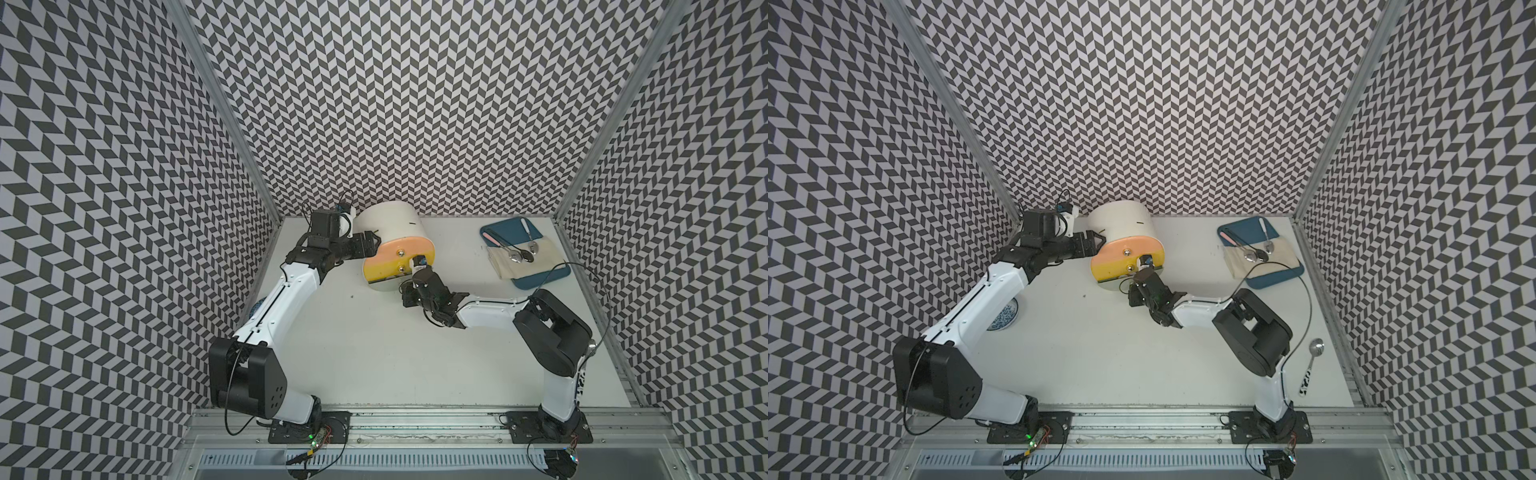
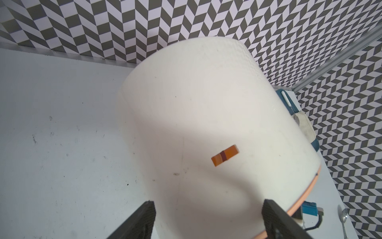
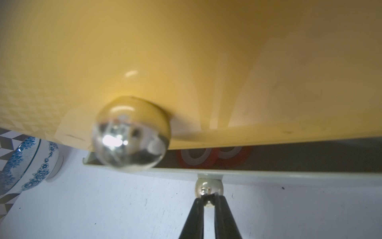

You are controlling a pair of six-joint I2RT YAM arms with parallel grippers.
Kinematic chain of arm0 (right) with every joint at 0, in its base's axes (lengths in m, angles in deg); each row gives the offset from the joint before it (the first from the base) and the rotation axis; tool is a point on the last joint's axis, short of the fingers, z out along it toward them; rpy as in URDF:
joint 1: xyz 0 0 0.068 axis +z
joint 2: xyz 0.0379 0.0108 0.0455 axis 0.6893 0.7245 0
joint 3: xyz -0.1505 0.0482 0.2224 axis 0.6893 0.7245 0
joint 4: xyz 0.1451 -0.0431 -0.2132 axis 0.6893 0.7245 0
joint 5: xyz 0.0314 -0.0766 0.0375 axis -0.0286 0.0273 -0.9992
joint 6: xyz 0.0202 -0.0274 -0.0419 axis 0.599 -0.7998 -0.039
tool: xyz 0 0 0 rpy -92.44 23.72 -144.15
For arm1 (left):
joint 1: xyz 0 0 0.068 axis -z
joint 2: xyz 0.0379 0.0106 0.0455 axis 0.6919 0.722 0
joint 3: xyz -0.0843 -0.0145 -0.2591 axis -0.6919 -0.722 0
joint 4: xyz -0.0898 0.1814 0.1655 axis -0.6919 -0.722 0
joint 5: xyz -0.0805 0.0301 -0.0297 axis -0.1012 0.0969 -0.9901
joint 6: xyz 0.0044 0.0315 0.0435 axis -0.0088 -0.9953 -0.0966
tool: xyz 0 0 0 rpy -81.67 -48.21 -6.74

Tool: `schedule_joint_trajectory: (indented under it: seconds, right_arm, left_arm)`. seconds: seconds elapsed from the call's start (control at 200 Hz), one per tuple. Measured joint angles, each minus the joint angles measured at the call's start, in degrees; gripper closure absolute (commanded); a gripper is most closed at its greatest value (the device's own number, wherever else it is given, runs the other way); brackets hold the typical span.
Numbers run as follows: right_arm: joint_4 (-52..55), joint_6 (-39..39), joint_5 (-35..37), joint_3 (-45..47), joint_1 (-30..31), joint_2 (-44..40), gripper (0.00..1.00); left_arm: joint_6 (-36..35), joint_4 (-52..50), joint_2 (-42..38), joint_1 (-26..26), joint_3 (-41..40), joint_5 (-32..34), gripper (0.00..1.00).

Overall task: Place the transparent tape into the drawer according to color
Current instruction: Close the drawer in the storage box.

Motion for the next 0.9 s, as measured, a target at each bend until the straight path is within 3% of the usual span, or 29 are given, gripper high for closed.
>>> schedule_joint_trajectory:
  seconds: [0.731,0.821,0.901]
  right_arm:
    - [-2.4,0.0,3.3,-1.4,0.0,1.9,0.86]
    - [-2.3,-0.1,3.2,-1.4,0.0,1.9,0.78]
    - [-2.4,0.1,2.9,-0.4,0.0,1.2,0.55]
  left_arm:
    - [-0.2,0.0,-0.1,-0.2,-0.3,-0.8,0.15]
    - [-0.2,0.0,-0.2,-0.2,-0.3,-0.8,0.14]
    - [-0.2,0.0,-0.7,-0.2,-0.8,-0.8,0.11]
